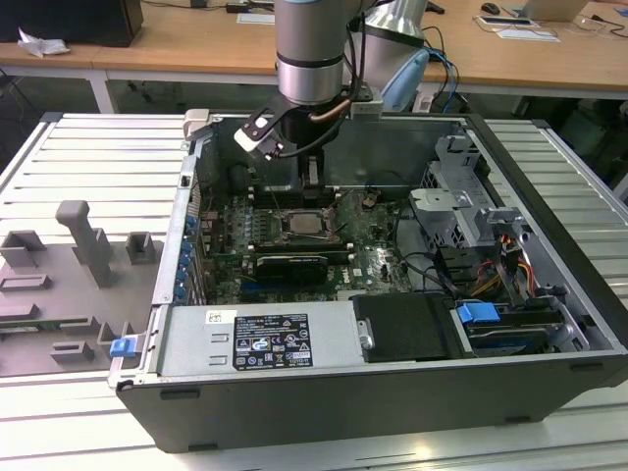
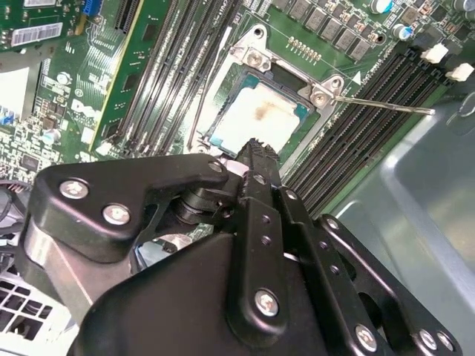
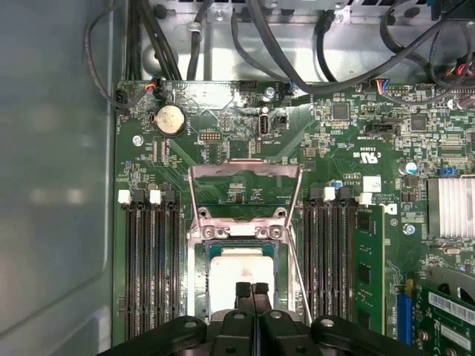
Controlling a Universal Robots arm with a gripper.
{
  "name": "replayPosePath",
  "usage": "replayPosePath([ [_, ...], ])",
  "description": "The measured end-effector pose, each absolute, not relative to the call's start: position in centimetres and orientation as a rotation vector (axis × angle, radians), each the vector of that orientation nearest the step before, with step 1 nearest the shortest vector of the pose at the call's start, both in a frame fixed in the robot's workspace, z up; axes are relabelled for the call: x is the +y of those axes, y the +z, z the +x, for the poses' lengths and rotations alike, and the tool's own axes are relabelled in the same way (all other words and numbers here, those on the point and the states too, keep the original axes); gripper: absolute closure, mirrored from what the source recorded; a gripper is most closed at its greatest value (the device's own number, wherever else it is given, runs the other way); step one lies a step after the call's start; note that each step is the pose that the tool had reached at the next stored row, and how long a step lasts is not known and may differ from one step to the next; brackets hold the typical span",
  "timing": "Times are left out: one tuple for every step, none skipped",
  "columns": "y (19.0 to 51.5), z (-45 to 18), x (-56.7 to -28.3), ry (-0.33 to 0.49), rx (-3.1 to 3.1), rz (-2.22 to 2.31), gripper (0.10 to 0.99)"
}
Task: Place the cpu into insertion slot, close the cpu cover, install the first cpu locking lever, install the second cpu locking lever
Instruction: 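Close the cpu cover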
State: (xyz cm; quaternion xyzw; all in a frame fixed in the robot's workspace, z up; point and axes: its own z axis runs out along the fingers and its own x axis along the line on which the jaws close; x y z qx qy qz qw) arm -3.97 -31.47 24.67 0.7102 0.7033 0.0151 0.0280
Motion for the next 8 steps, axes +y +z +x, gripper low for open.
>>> replayPosePath([
  [24.74,-3.97,-31.47,0.046,2.171,2.192,0.98],
  [24.79,-3.97,-31.47,0.045,2.171,2.192,0.98],
  [24.86,-3.97,-31.47,0.044,2.17,2.191,0.98],
  [24.89,-3.97,-31.47,0.043,2.169,2.19,0.98],
  [24.89,-3.95,-31.47,0.043,2.17,2.19,0.98],
  [24.9,-3.85,-31.47,0.042,2.17,2.191,0.98],
  [24.9,-3.54,-31.47,0.04,2.17,2.191,0.98],
  [24.91,-3.47,-31.48,0.04,2.171,2.191,0.98],
])
